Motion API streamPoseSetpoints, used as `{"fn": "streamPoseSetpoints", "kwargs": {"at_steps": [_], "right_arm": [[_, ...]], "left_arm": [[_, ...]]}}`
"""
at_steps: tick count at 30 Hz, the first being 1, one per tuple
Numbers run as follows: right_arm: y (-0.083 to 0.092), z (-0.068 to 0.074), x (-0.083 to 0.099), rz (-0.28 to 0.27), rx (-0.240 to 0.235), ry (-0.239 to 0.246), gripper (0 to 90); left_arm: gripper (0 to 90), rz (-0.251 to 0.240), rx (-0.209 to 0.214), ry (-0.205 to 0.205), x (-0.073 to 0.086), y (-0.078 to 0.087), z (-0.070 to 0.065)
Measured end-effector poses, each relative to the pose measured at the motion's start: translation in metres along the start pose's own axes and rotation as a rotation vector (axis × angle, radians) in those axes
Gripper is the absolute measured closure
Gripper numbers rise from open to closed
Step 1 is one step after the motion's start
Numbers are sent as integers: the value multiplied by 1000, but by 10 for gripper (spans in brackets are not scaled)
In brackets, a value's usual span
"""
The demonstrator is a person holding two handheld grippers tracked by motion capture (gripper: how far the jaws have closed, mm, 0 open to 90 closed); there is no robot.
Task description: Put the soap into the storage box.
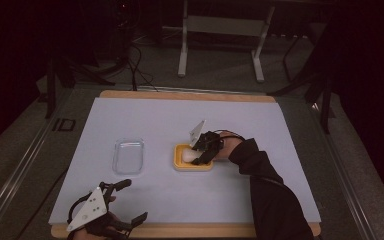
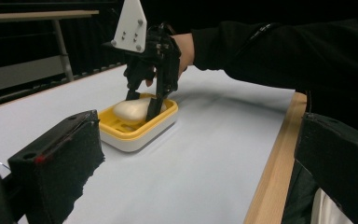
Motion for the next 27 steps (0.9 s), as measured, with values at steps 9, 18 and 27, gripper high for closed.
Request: {"fn": "streamPoseSetpoints", "kwargs": {"at_steps": [9, 18, 27], "right_arm": [[-4, 2, -1, 17, 3, -12, 496], [-5, 2, -3, 57, 19, 0, 481], [17, -1, -13, -5, 38, -6, 412]], "left_arm": [[11, 8, 4, -3, 1, -1, -1], [12, 11, 6, -7, 1, -2, -1], [12, 11, 7, -9, 1, -2, -1]]}}
Point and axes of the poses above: each handheld gripper's, and its own axes: y roughly backward along the jaws, x roughly out of its underside, z roughly to its left, the point moved 8 cm from there along -y, roughly forward along the jaws, and after that the axes turned 5 degrees about z, right-handed, at the moved point
